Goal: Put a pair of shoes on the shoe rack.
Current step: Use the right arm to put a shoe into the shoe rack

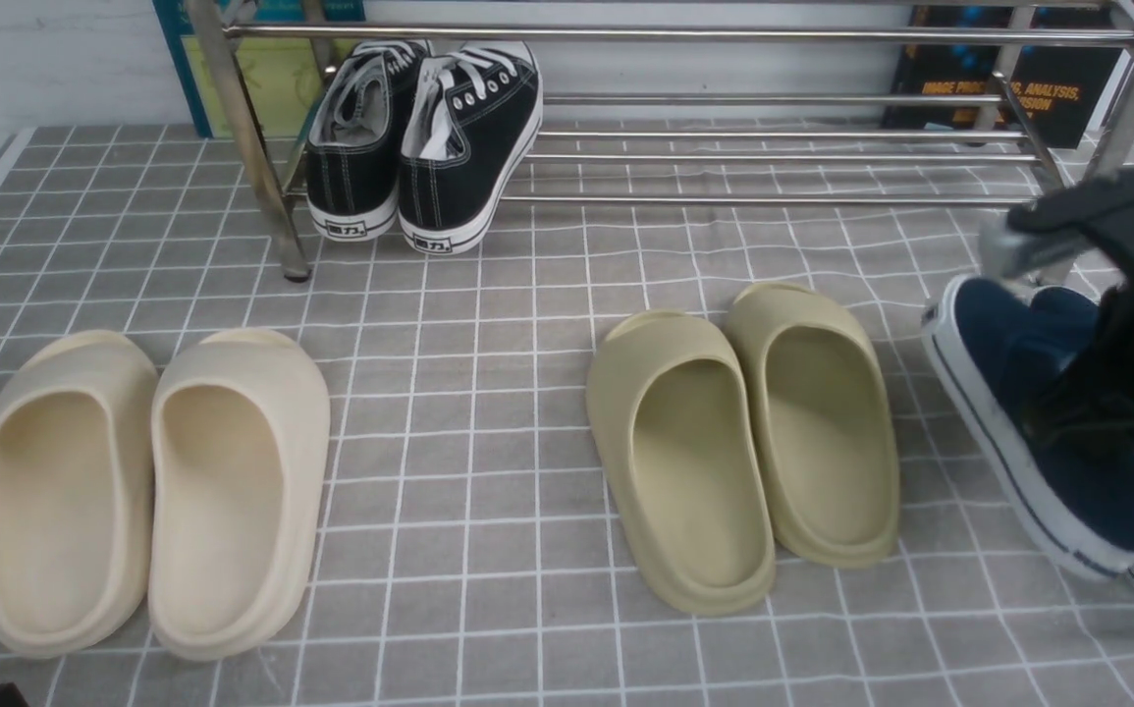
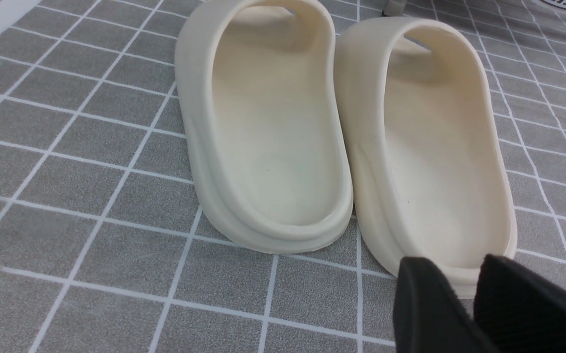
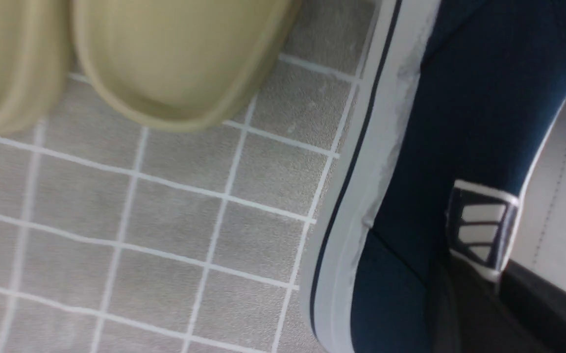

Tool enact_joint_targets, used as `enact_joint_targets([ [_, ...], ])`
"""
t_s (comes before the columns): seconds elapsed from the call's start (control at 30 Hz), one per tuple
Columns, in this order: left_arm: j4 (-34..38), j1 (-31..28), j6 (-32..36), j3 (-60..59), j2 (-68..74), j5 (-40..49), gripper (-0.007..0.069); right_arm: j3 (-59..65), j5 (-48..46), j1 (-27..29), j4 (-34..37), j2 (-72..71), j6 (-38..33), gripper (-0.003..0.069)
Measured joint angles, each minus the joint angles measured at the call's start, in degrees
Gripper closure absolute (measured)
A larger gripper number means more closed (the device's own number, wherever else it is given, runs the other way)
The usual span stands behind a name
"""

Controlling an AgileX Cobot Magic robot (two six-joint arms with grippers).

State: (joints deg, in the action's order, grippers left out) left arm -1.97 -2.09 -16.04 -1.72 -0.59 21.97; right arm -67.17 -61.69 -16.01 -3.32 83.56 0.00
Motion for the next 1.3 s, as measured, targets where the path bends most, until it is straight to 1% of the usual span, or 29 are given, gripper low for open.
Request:
enact_joint_targets([
  [0.27, 0.0, 0.0, 0.0, 0.0, 0.0, 0.0, 0.0442, -8.6, -0.9, 0.0, 2.2, 2.3, -3.5, 0.0601],
  [0.47, 0.0, 0.0, 0.0, 0.0, 0.0, 0.0, 0.0438, -17.0, -0.9, 0.0, 2.2, 10.4, -6.9, 0.0601],
  [0.67, 0.0, 0.0, 0.0, 0.0, 0.0, 0.0, 0.0437, -28.9, -0.9, 0.0, 1.7, 20.6, -12.2, 0.0601],
  [0.83, 0.0, 0.0, 0.0, 0.0, 0.0, 0.0, 0.0431, -39.1, -5.5, -0.5, 2.5, 28.3, -13.8, 0.0601],
  [0.87, 0.0, 0.0, 0.0, 0.0, 0.0, 0.0, 0.0431, -39.5, -5.5, -0.5, 2.1, 29.0, -13.8, 0.0601],
  [0.9, 0.0, 0.0, 0.0, 0.0, 0.0, 0.0, 0.0428, -43.2, -4.1, -0.6, 0.4, 31.5, -13.9, 0.0601],
  [0.97, 0.0, 0.0, 0.0, 0.0, 0.0, 0.0, 0.0428, -46.5, -0.3, -0.4, -3.4, 34.7, -14.0, 0.0601],
  [1.07, 0.0, 0.0, 0.0, 0.0, 0.0, 0.0, 0.0425, -51.2, 2.1, 0.0, -6.2, 38.8, -14.0, 0.0601],
  [1.3, 0.0, 0.0, 0.0, 0.0, 0.0, 0.0, 0.0418, -55.0, 4.0, 0.0, -6.4, 41.0, -14.0, 0.0601],
])
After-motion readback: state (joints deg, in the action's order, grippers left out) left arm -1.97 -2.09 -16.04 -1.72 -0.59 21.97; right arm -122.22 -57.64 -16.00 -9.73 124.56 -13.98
